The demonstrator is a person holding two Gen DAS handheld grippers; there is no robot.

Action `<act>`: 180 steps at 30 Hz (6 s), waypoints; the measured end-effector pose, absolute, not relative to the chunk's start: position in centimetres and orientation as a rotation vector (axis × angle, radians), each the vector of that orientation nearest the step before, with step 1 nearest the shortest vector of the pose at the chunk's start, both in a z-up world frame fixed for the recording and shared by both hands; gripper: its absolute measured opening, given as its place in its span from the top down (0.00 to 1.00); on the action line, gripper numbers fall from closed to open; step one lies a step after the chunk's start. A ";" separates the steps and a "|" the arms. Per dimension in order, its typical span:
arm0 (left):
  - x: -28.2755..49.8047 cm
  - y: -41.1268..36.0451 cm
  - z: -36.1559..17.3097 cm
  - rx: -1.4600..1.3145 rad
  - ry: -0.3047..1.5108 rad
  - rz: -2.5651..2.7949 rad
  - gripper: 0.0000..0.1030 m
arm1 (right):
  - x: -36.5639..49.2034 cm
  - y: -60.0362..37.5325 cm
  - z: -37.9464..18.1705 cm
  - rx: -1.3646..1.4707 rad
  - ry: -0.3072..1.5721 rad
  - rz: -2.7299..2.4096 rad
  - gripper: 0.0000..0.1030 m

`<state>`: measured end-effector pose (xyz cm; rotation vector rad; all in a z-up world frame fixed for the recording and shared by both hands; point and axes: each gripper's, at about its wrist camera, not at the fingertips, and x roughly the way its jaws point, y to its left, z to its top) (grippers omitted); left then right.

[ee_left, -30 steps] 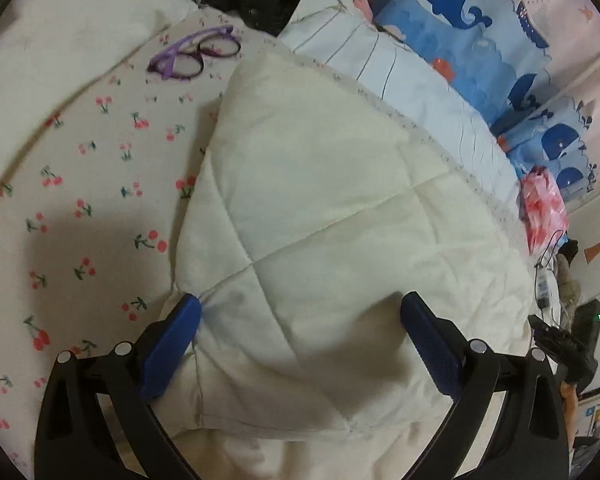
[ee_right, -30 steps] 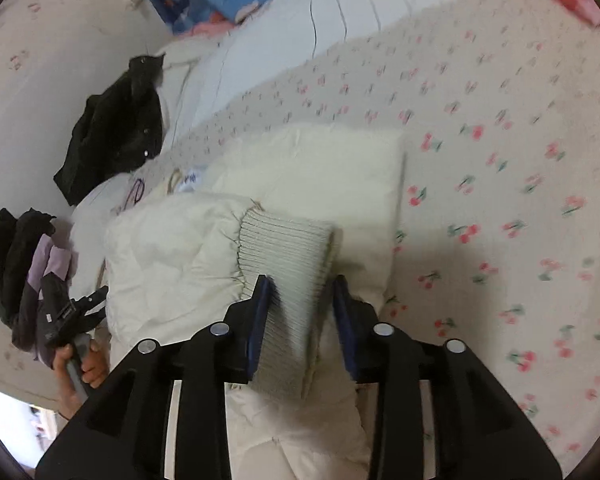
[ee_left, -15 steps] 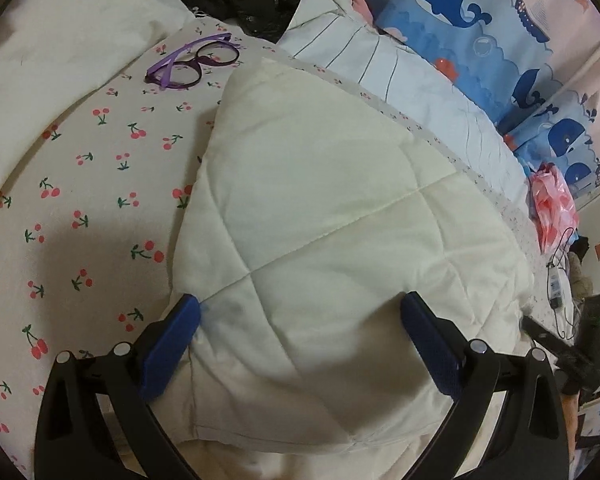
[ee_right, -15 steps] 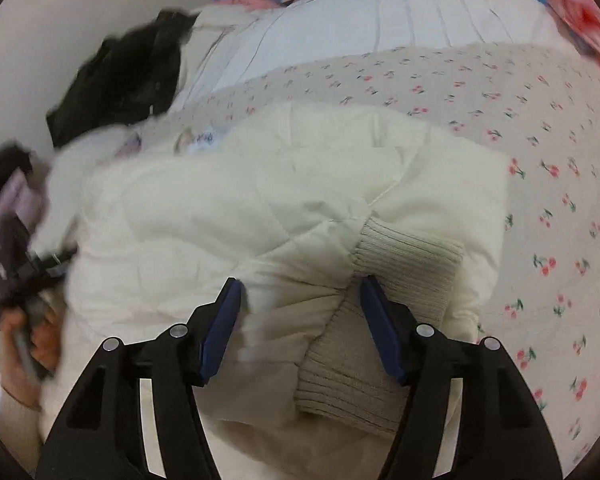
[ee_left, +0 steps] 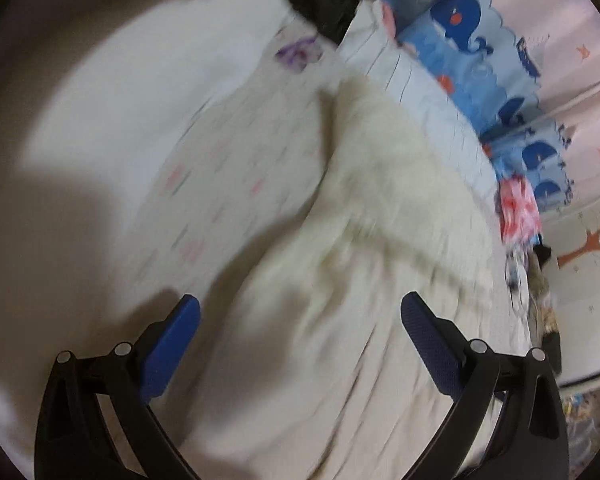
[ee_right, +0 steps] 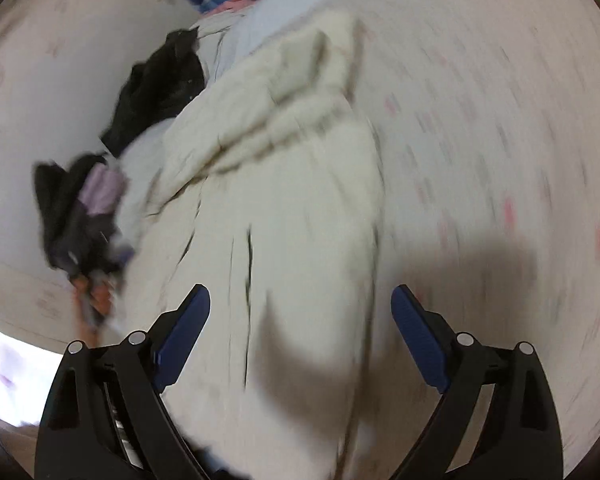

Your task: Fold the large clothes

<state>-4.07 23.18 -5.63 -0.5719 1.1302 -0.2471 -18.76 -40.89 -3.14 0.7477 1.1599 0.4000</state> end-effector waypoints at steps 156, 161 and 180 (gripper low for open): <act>-29.9 26.6 -3.3 -0.633 1.257 -0.752 0.69 | -43.2 -40.6 3.2 0.996 0.901 0.854 0.60; -29.6 31.3 -10.6 -0.816 1.267 -0.702 0.33 | -45.2 -42.0 -3.5 1.087 1.047 0.769 0.29; -27.1 25.3 -13.3 -0.895 1.216 -0.842 0.48 | -43.1 -39.5 -3.8 1.081 0.891 0.875 0.42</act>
